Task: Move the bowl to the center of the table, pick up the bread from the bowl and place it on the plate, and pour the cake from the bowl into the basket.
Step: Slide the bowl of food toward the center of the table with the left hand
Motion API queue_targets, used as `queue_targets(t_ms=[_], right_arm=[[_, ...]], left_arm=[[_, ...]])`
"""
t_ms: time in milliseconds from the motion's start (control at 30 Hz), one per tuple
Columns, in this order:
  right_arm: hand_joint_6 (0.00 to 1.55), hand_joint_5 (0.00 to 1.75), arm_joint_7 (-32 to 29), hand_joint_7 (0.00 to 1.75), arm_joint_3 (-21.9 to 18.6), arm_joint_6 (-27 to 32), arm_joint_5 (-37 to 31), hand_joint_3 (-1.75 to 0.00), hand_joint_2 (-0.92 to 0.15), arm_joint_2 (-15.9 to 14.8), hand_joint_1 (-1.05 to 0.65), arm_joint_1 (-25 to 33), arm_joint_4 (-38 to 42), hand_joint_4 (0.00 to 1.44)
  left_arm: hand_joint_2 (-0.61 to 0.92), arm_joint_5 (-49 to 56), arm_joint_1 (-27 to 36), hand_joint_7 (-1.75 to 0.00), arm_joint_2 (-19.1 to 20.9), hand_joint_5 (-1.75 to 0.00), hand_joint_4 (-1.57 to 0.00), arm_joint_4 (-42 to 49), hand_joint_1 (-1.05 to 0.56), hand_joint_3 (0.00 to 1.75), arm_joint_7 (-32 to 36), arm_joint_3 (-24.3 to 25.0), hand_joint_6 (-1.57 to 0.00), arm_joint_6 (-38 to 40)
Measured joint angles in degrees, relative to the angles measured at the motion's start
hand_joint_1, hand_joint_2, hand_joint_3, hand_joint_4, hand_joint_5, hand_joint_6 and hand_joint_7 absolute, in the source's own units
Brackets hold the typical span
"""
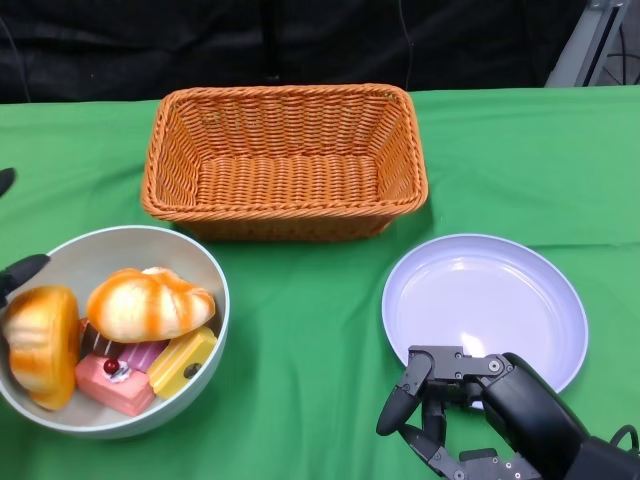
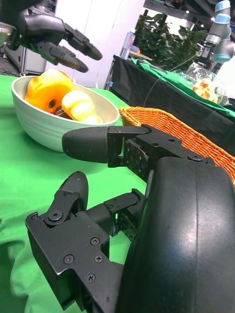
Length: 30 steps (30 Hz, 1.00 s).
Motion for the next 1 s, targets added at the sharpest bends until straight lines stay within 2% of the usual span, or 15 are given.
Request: queue_targets(t_ms=[133,300,367,467,600,700,900,1000], right_arm=[[0.78,1.75,-0.02,1.19,0.05,0.11,-0.05,-0.96,-0.56,0.04,0.03,-0.02,-0.02,0.76],[0.78,1.75,-0.03,1.18,0.09,0.09,-0.05,-0.96,-0.56,0.08,0.03,-0.17,0.01,0.76],[0.78,1.75,-0.05,1.18,0.09,0.09,-0.04,-0.96,-0.56,0.11,0.03,-0.26,0.05,0.75],[0.78,1.75,-0.06,1.18,0.1,0.08,-0.04,-0.97,-0.55,0.18,0.03,-0.4,0.13,0.76],[0.78,1.75,-0.07,1.17,0.19,0.09,-0.05,-0.98,-0.55,0.27,0.03,-0.54,0.14,0.78],[0.79,1.75,-0.2,1.17,0.25,-0.02,-0.18,-0.98,-0.54,0.38,0.03,-0.71,0.28,0.79],[0.79,1.75,-0.7,1.17,0.4,-0.29,-0.57,-0.99,-0.54,0.58,0.03,-0.74,0.39,0.79],[0.79,1.75,-0.7,1.17,0.41,-0.27,-0.59,-0.99,-0.53,0.57,0.02,-0.7,0.36,0.79]], left_arm=[[0.92,3.28,-1.11,0.0,0.35,-0.01,-0.28,0.74,-0.73,0.36,6.19,-2.74,-0.29,8.66],[0.92,3.74,-2.51,0.0,0.4,-0.01,-0.28,1.15,-0.75,0.37,6.98,-4.56,-0.27,15.08],[0.92,2.95,-3.64,0.0,0.42,0.0,-0.21,1.73,-0.74,0.39,4.09,-4.72,-0.23,18.51],[0.92,-0.88,-5.57,0.0,0.45,0.0,-0.14,2.92,-0.7,0.4,-4.82,-3.37,-0.16,23.3],[0.92,-4.06,-7.0,0.0,0.45,0.0,-0.04,3.31,-0.75,0.43,-12.44,-2.41,-0.06,27.87],[0.92,-5.73,-7.67,0.0,0.44,0.0,0.0,3.41,-0.78,0.44,-15.86,-1.93,-0.01,31.27],[0.92,-8.31,-8.22,0.0,0.41,0.0,0.0,3.36,-0.79,0.43,-19.19,-1.25,0.0,36.27],[0.92,-10.7,-8.65,0.0,0.4,0.0,0.0,3.27,-0.76,0.43,-24.42,-0.2,0.0,39.78]])
